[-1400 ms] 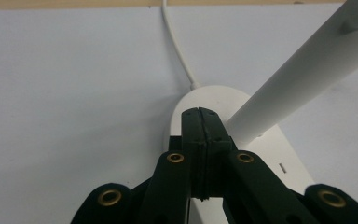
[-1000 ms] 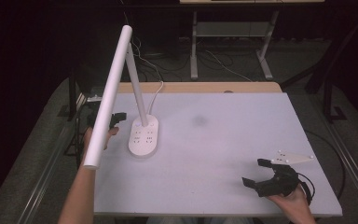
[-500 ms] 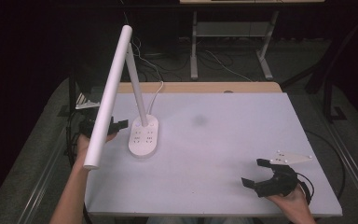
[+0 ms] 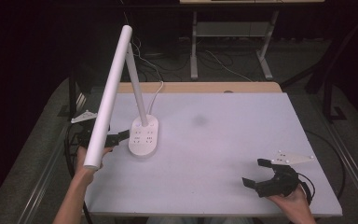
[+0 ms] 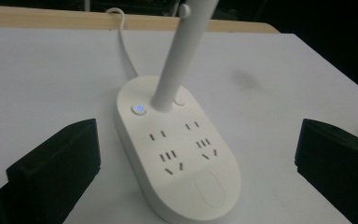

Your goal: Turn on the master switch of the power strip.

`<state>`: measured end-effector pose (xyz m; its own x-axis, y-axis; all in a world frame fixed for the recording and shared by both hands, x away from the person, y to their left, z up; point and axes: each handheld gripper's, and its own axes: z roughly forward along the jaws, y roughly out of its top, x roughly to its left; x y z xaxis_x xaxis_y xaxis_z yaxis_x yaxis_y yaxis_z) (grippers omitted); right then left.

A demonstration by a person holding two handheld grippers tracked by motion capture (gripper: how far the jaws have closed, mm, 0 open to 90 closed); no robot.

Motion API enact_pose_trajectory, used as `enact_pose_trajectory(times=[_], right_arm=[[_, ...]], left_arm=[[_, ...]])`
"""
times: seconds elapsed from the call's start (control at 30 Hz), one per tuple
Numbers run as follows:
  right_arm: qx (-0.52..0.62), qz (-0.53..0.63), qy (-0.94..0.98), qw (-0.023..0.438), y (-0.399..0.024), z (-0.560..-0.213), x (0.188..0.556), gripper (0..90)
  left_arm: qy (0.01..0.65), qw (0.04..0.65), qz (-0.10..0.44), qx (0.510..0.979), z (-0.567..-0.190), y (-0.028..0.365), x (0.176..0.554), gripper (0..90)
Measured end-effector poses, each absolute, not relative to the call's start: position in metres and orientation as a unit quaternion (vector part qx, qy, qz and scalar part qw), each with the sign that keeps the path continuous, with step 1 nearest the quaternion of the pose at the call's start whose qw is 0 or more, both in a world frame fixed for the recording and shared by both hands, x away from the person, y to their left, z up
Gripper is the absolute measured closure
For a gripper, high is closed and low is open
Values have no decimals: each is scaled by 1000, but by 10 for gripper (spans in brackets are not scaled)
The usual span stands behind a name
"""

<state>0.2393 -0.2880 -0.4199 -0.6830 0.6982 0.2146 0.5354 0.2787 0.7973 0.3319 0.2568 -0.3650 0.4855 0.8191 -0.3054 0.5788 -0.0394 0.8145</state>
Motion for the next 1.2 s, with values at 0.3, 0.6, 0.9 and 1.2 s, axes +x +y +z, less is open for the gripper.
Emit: enact_pose_trajectory(times=[0.3, 0.6, 0.9, 1.2], right_arm=[[390, 458, 794, 87, -287, -420, 239, 4], [390, 460, 793, 89, -289, -419, 238, 4], [389, 459, 794, 90, -289, -419, 237, 4], [386, 460, 795, 90, -289, -419, 236, 4]], left_arm=[[474, 511, 112, 708, -377, 241, 309, 0], [459, 516, 102, 716, -386, 230, 296, 0], [428, 502, 100, 745, -395, 215, 280, 0], [405, 494, 79, 765, -405, 198, 265, 0]])
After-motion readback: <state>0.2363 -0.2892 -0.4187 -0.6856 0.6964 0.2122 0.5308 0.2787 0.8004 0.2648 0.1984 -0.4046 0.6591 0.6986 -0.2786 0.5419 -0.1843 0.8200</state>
